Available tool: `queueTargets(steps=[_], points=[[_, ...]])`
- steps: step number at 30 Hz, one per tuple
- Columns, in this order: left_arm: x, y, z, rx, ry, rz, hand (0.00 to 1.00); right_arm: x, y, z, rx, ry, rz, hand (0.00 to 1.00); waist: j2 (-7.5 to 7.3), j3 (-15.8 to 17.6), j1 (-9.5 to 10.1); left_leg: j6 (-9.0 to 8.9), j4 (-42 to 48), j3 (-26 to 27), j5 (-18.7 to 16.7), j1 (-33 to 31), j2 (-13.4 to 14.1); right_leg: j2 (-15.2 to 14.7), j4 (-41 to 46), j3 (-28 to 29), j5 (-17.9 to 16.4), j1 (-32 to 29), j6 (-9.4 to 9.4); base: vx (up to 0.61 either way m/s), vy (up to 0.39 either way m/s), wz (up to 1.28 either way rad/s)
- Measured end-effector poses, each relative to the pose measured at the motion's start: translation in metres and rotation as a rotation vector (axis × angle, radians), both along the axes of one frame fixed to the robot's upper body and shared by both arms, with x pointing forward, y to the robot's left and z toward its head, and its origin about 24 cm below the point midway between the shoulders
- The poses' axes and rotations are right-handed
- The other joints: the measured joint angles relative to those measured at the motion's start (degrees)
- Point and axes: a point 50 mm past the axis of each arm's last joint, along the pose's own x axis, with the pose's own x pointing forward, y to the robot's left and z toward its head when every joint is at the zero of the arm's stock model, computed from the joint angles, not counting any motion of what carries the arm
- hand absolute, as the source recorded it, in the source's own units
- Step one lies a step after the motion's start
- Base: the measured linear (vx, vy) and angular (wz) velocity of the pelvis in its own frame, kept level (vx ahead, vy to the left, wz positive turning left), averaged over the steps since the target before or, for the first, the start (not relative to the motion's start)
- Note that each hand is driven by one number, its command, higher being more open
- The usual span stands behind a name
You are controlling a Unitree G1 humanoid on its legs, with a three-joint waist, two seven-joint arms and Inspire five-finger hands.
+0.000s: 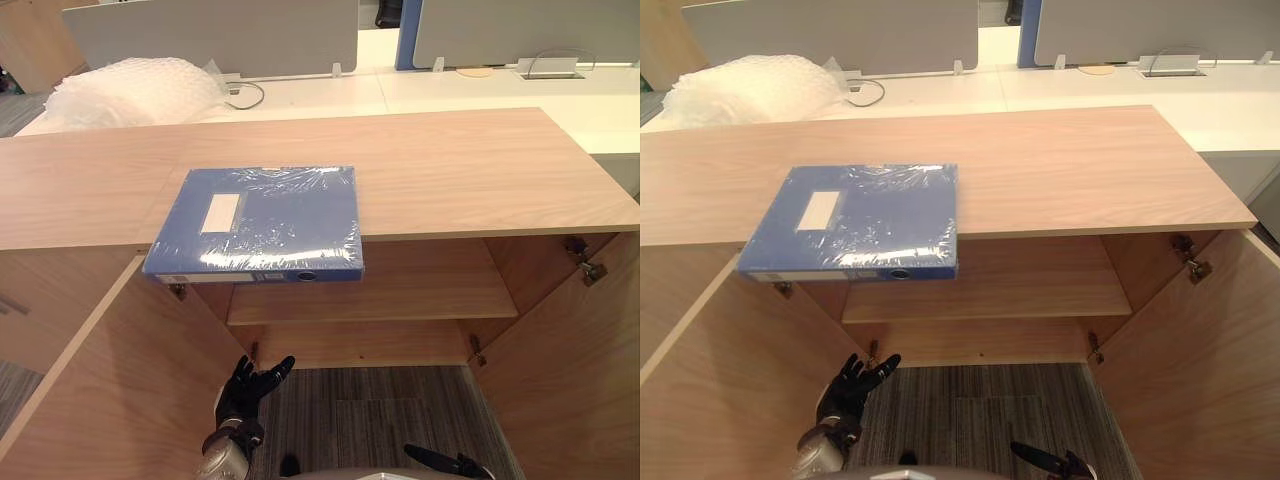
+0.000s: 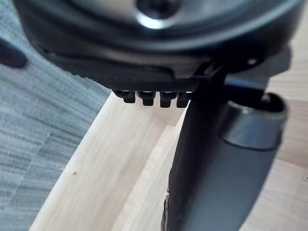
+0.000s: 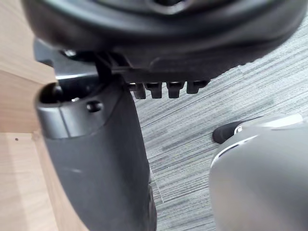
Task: Walk over to the cabinet, pick up the folder, carry it to the office cabinet, place the folder inside the office cabinet, then close the office cabinet door
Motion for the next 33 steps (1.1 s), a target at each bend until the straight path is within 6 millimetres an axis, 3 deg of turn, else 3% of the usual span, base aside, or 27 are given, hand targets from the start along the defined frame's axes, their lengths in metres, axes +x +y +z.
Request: queueTargets(steps=[7, 12, 23, 33], points=[[-0.013, 0.003, 0.002, 0.131, 0.040, -0.078, 1.00, 0.001, -0.001, 0.000, -0.016, 0.012, 0.048, 1.00, 0.24, -0.2, 0.52, -0.03, -0.1, -2.6, 1.1, -1.2, -0.5, -0.2, -0.4, -2.2, -0.1, 0.0, -0.02, -0.08, 0.000, 0.18], [-0.016, 0.009, 0.015, 0.197, 0.001, -0.062, 1.00, 0.001, -0.001, 0.000, -0.020, 0.018, 0.064, 1.00, 0.10, -0.3, 0.58, -0.10, -0.1, -4.9, 1.8, -2.4, -0.7, -0.2, -0.8, -4.4, -0.1, 0.3, -0.03, -0.03, -0.007, 0.24], [0.003, 0.020, 0.081, 0.729, -0.176, 0.050, 1.00, -0.005, 0.001, 0.000, -0.071, 0.051, 0.068, 1.00, 0.00, -0.4, 2.06, -0.44, -0.1, -6.7, 2.0, -1.4, -0.6, 0.4, -1.3, -6.1, -0.2, 2.7, -0.29, -0.01, -0.015, 0.08], [0.013, 0.024, 0.124, 1.134, -0.310, 0.089, 1.00, -0.008, 0.000, -0.001, -0.111, 0.076, 0.102, 1.00, -0.10, -0.3, 2.10, -0.93, -0.1, -7.9, 2.4, -1.5, -0.1, 1.1, -1.2, -7.1, -0.5, 3.1, -0.78, -0.03, -0.005, 0.06]])
